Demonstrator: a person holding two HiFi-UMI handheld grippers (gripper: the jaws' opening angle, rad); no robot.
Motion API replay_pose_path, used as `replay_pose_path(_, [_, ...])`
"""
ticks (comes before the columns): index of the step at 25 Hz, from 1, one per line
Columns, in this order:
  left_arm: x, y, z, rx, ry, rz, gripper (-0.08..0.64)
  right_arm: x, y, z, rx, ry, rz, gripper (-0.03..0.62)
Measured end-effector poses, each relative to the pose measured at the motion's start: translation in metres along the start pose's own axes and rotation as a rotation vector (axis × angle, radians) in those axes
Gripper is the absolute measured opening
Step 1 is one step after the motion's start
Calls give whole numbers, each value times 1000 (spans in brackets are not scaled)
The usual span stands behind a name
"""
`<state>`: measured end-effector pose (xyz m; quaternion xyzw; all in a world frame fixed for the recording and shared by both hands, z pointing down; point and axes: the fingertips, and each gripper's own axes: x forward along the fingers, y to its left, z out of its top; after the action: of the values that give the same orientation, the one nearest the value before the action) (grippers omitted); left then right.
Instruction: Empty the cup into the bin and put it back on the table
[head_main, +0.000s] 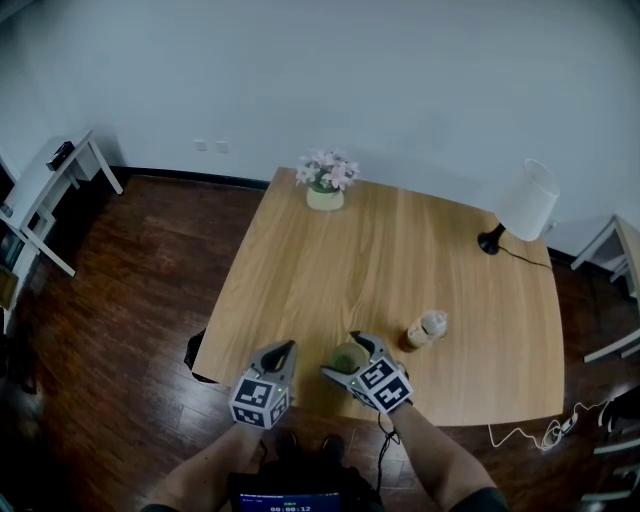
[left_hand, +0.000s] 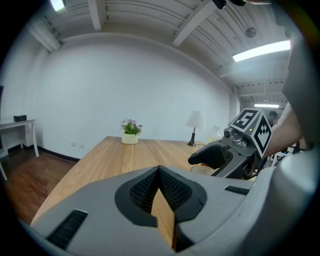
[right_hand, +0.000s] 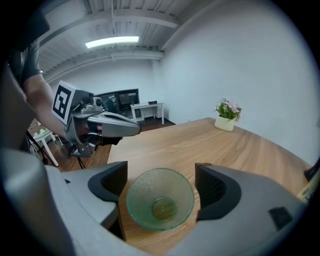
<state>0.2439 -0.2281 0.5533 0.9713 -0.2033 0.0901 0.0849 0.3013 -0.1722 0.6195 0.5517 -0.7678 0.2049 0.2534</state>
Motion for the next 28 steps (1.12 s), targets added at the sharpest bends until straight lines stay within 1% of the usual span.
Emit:
replay_pose_path(2, [2,2,-6,-4,21,10,-8,0,0,-9,1,18,-2,433])
replay_pose_path(5, [0,9,-12,-1,39,44,-8,5,5,-20,1,43,16,433])
replay_pose_path(10, [4,4,-27,-15,63,54,-8,5,2,-31,13,28,9,433])
replay_pose_path(15, [2,13,-38,-60,77,92,-8,9,5,-42,25,42,19,433])
replay_pose_path(18, [4,11,-45,-66,91,86,-8,12,3,-46,22,27,20,433])
replay_pose_path(22, [1,6,-56,-83,107,66,-8,14,3,-49,37,-19,6,432])
replay_pose_path(25, [-1,4,-58,-91,104,61,-8,16,5,-48,42,-52,-1,431])
replay_pose_path(28, [1,-1,-58,-82,104,49,-8,14,3,-46,47,-78,-18,431])
